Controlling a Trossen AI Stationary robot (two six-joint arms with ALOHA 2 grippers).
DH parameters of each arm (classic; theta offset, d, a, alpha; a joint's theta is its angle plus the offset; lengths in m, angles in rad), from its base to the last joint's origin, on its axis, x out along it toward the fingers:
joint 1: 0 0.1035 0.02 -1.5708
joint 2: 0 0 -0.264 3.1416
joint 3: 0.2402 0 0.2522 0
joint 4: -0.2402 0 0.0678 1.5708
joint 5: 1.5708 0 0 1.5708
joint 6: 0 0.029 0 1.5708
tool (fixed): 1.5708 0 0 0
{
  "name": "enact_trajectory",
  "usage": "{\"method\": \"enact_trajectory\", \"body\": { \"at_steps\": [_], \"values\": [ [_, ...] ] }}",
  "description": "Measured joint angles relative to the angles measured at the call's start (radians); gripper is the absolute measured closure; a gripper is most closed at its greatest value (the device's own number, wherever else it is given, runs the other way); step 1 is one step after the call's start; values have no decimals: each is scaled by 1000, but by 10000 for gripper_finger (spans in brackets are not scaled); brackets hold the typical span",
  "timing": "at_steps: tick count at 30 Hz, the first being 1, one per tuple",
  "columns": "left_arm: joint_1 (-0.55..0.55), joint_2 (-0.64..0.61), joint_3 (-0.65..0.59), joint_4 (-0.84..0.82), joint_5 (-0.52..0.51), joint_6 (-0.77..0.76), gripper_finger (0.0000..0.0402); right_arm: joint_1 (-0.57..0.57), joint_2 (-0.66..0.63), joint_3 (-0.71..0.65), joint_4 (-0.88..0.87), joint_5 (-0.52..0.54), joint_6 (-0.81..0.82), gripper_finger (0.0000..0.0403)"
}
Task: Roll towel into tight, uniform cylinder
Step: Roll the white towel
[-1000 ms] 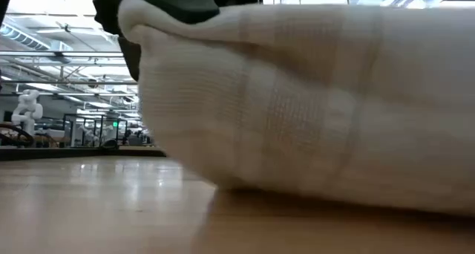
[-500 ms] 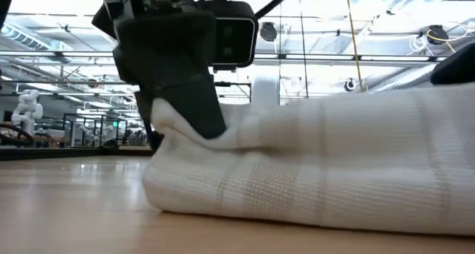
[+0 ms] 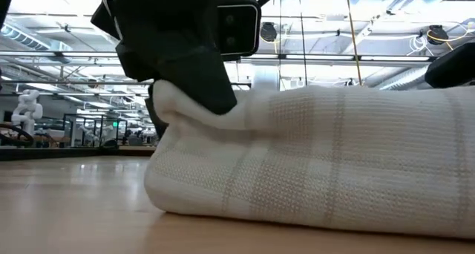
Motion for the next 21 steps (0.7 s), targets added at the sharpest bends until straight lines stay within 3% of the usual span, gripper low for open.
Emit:
{"method": "enact_trajectory", "body": {
  "at_steps": [6, 11, 15, 21],
  "values": [
    [-1, -25, 0, -34, 5, 105, 185, 0, 0, 0, 0, 2, -4, 394],
    [-1, -118, 0, -51, -14, 198, 146, -2, 0, 0, 0, 2, -5, 394],
    [-29, -167, 2, -61, -175, 232, 126, -6, 0, 0, -1, 19, -7, 394],
    [-157, -135, 1, -61, -408, 305, 87, -6, 0, 0, -1, 21, -6, 394]
  ]
}}
